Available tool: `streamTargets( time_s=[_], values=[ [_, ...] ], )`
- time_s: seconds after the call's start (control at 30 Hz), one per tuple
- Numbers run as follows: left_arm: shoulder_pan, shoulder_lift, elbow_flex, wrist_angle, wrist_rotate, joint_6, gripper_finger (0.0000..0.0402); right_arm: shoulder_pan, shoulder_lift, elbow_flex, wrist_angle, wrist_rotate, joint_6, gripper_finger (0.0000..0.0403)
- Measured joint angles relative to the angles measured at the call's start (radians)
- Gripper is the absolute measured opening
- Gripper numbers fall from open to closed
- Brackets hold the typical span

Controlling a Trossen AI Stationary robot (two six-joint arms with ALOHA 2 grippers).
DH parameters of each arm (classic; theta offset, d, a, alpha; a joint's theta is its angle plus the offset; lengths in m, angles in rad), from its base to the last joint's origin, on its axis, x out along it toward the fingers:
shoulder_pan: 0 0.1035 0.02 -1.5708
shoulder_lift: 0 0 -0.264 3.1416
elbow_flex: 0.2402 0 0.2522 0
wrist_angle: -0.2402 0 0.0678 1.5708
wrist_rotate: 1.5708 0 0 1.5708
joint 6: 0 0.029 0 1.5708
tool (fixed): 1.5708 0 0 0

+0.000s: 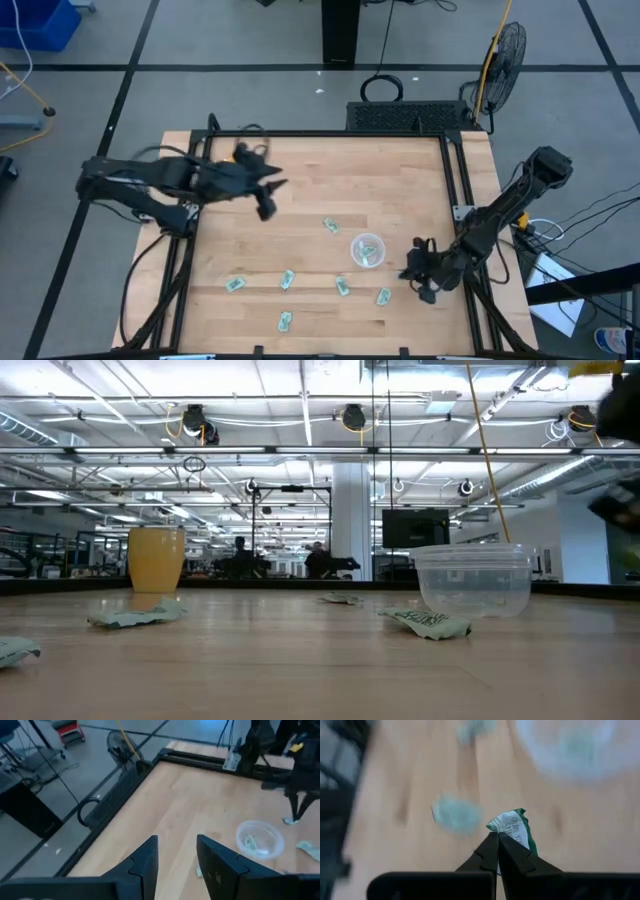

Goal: Pick and place Stevia / Truvia into bins
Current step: Put the truvia packet into the transparent container

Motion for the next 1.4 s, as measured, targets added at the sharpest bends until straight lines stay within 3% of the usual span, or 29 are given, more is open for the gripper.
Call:
streamTargets(
  time_s=[0.13, 0.27, 0.43, 0.57, 0.77, 1.03, 1.27, 1.4],
  values=[
    [0.000, -0.066, 0.000, -0.054, 0.000, -0.069, 0.0140, -0.035, -0.001, 0.006, 0.295, 0.151, -0.221, 0.0000],
    [0.000, -0.096, 0.000, -0.079, -0.001, -0.073, 0.0140, -0.082, -0.001, 0.007, 0.562, 0.227, -0.508, 0.0000],
    [0.000, -0.094, 0.000, -0.082, 0.000, -0.069, 0.0140, -0.182, -0.001, 0.014, 0.637, 0.226, -0.742, 0.0000],
    [0.000, -0.087, 0.000, -0.080, 0.001, -0.069, 0.0140, -0.283, -0.002, 0.031, 0.594, 0.218, -0.734, 0.0000],
    [0.000, -0.087, 0.000, -0.080, 0.001, -0.071, 0.0140, -0.406, 0.019, 0.039, 0.496, 0.058, -0.645, 0.0000],
    [0.000, -0.087, 0.000, -0.083, 0.002, -0.073, 0.0140, -0.423, 0.155, 0.044, 0.356, -0.151, -0.504, 0.0000],
    [0.000, -0.087, 0.000, -0.084, 0.001, -0.073, 0.0140, -0.452, 0.219, 0.112, 0.176, -0.152, -0.517, 0.0000],
    [0.000, -0.087, 0.000, -0.085, 0.002, -0.072, 0.0140, -0.492, 0.239, 0.121, 0.166, -0.213, -0.508, 0.0000]
  ],
)
